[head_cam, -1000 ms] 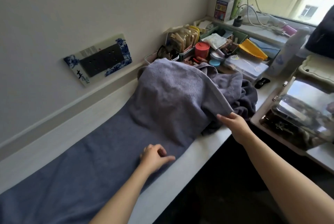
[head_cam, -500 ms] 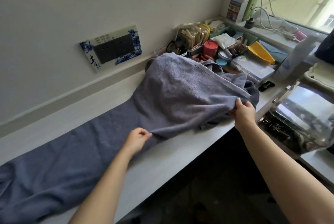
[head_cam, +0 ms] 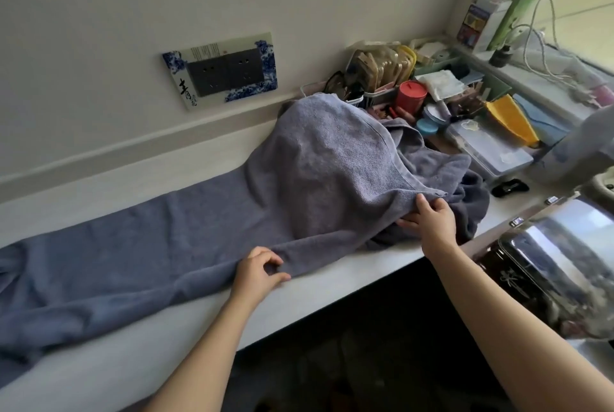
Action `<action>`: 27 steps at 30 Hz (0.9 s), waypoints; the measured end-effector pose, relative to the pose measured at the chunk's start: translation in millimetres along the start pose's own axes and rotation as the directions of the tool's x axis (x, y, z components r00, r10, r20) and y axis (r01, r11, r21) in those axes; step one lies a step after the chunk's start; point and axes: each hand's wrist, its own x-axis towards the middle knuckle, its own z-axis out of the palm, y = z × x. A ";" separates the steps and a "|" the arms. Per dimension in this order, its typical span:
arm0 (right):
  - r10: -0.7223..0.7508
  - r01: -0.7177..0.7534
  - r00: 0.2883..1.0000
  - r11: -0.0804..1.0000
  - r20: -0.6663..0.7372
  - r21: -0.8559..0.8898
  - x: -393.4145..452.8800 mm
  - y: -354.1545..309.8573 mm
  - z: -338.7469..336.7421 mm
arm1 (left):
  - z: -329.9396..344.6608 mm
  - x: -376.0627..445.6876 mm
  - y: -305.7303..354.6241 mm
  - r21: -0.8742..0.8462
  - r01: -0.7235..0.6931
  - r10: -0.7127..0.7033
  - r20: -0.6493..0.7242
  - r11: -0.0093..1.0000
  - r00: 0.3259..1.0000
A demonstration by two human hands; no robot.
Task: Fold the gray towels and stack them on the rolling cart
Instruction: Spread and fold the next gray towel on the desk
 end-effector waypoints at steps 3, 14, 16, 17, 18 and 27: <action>0.010 -0.010 1.000 1.000 0.009 -0.003 3.4 -0.2 1.2 | 8.2 1.1 -8.2 0.168 -0.041 0.044 -0.013 0.985 0.999; 0.070 -0.070 0.998 0.996 0.000 0.057 15.9 1.5 -7.6 | -54.6 -2.2 38.9 -0.095 0.232 -0.178 0.391 0.968 0.903; 0.074 -0.074 0.997 0.997 0.017 0.034 15.7 3.7 -9.3 | -53.9 -9.3 42.1 0.013 0.240 -0.217 0.478 0.971 0.851; 0.079 -0.079 0.997 0.997 0.020 0.021 13.7 3.9 -9.6 | -48.5 -12.4 41.1 0.069 0.248 -0.251 0.471 0.966 0.846; 0.080 -0.081 0.996 0.997 0.025 0.008 10.9 3.5 -10.1 | -41.2 -16.5 40.3 0.099 0.258 -0.275 0.437 0.961 0.856; 0.031 -0.017 0.995 0.990 0.097 -0.143 -10.5 -7.9 7.3 | -4.7 -37.1 25.7 -0.363 0.550 -0.456 0.316 0.752 0.832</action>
